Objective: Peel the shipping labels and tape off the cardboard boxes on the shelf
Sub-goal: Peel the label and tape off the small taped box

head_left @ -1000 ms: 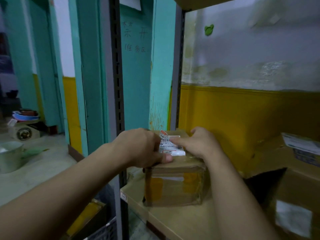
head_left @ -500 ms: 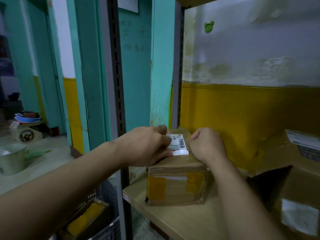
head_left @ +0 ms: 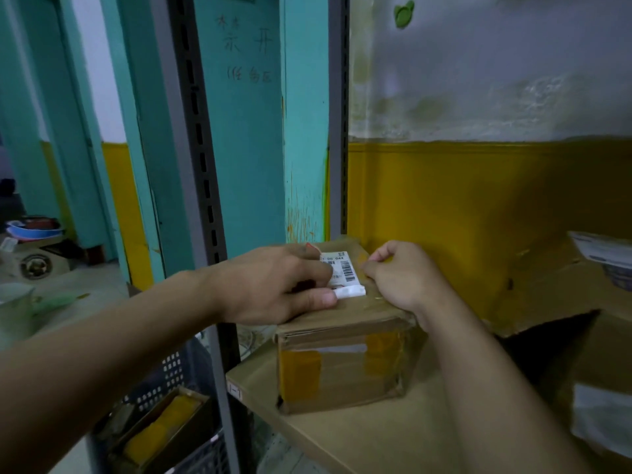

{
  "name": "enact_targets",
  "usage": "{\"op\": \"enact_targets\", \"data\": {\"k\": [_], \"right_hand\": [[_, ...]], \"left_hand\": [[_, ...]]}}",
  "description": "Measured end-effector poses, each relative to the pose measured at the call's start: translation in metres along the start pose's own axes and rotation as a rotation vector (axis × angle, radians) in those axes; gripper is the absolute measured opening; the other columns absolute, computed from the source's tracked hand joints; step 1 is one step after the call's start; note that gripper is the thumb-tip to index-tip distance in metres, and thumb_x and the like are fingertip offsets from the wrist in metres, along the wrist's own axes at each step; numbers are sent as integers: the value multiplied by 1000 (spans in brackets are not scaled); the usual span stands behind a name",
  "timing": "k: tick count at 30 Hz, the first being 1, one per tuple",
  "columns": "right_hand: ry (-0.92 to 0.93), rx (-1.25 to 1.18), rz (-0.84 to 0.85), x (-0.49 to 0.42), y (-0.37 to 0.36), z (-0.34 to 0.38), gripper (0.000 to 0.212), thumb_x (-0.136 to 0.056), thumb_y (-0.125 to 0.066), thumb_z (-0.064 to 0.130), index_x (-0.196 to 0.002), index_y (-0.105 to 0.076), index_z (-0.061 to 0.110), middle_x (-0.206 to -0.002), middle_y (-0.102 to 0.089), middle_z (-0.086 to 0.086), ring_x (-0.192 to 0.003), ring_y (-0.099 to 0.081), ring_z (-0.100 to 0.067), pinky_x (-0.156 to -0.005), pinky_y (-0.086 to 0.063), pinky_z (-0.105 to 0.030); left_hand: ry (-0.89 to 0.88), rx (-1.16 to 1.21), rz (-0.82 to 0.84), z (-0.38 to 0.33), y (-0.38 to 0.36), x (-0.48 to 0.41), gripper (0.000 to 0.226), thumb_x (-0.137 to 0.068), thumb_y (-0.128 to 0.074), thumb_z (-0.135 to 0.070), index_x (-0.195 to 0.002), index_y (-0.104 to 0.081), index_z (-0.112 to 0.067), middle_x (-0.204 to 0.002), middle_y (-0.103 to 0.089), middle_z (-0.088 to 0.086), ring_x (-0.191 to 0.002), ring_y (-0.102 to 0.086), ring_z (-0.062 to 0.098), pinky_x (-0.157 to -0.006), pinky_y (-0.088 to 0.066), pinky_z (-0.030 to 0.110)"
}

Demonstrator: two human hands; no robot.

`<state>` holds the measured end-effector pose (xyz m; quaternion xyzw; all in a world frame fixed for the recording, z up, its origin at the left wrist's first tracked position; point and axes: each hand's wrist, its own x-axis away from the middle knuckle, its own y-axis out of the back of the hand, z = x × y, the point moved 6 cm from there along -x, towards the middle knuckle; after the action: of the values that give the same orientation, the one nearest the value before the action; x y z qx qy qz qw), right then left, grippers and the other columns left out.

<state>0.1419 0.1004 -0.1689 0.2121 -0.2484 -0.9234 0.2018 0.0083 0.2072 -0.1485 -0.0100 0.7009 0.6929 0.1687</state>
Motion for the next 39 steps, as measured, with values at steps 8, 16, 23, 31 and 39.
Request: {"op": "enact_targets", "data": {"k": [8,16,23,31,39], "right_hand": [[-24,-71,4,7,2,2,15,-90,-66,26,-77,-61,19,-77,-64,4,-76,-57,-16,-56,-39,-25],[-61,-120,6,11,1,1,14,-85,-73,26,-89,-63,17,-85,-66,2,-82,-61,-17,-58,-41,-26],[-65,-130,6,11,0,0,11,-86,-71,25,-90,-63,19,-87,-66,2,-80,-60,-15,-54,-38,-26],[-73,-154,37,13,0,1,9,-89,-68,23,-93,-62,19,-88,-67,2,-82,-62,-15,-55,-41,-25],[-65,-150,5,13,1,2,11,-86,-72,22,-84,-62,19,-79,-64,3,-78,-61,-17,-54,-39,-25]], "left_hand": [[80,69,11,2,-7,0,27,-93,-32,-60,-78,-43,-41,-87,-51,-14,-90,-48,3,-81,-46,36],[136,156,25,1,-6,0,28,-100,-43,-46,-77,-48,-31,-80,-53,-10,-73,-51,6,-66,-44,27],[179,132,-47,-2,-3,1,28,-100,-45,-42,-75,-46,-30,-74,-50,-12,-69,-49,4,-58,-34,17],[249,220,-102,2,-1,4,27,-98,-48,-44,-74,-50,-32,-71,-51,-12,-66,-50,1,-57,-37,16],[333,266,-127,3,-2,3,28,-98,-52,-39,-74,-52,-26,-72,-53,-10,-64,-48,5,-58,-36,22]]}}
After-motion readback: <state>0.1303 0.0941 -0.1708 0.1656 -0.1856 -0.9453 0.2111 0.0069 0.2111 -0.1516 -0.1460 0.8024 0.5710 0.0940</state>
